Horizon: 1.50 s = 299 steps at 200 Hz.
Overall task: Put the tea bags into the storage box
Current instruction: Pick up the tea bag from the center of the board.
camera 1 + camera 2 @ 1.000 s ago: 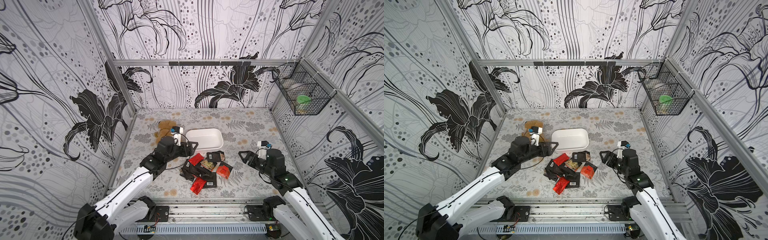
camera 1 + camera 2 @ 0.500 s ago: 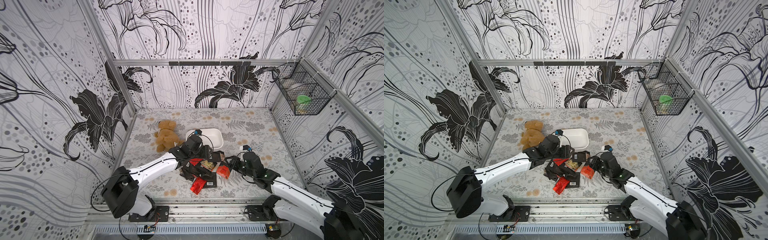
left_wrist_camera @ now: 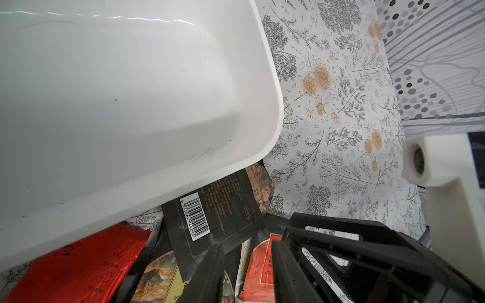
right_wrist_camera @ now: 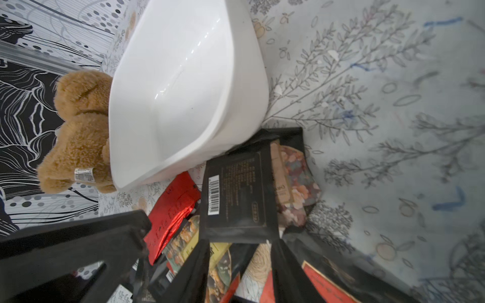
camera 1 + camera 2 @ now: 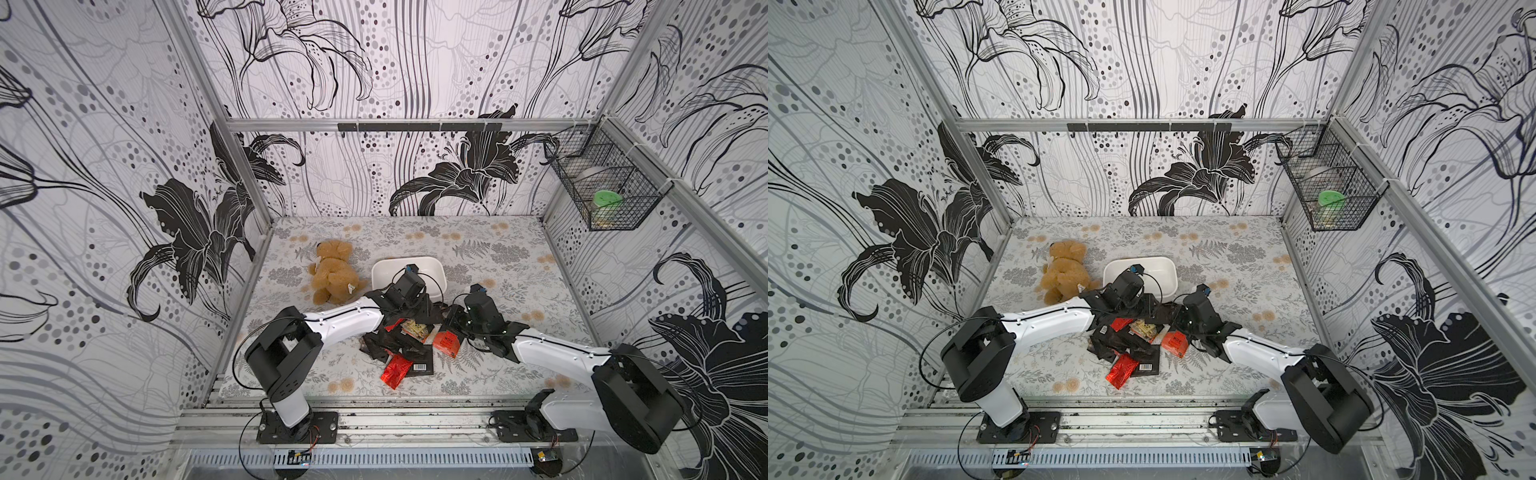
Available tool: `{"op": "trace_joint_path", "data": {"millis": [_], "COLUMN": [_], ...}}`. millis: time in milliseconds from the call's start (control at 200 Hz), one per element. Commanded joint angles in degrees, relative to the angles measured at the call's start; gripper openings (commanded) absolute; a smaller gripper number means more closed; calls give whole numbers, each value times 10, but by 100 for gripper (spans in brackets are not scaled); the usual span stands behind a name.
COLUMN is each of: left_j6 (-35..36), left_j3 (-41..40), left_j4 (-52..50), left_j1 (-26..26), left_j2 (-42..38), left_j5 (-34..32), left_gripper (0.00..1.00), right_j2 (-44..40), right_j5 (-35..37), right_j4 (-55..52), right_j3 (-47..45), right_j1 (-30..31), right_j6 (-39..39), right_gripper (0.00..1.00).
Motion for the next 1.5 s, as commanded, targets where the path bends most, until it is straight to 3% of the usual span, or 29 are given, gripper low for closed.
{"op": "trace_joint_path", "data": {"millis": [0, 340, 956, 1492], "left_j6": [11, 9, -39, -36], "left_j3": [13, 14, -6, -11], "left_j4": [18, 11, 10, 8], "left_j1": [-3, 1, 1, 3], "left_j2": [17, 49, 77, 101], "left_j5": [-21, -11, 15, -14], "left_gripper": [34, 32, 32, 32], "right_j2": [28, 89, 120, 138], "right_j5": [-1, -9, 27, 4], "right_j4": [11, 10, -33, -3], "right_j3": [31, 70, 64, 59], "right_j1": [2, 0, -1, -3], "right_j6": [-14, -16, -9, -2], "right_gripper": [42, 39, 44, 46]}}
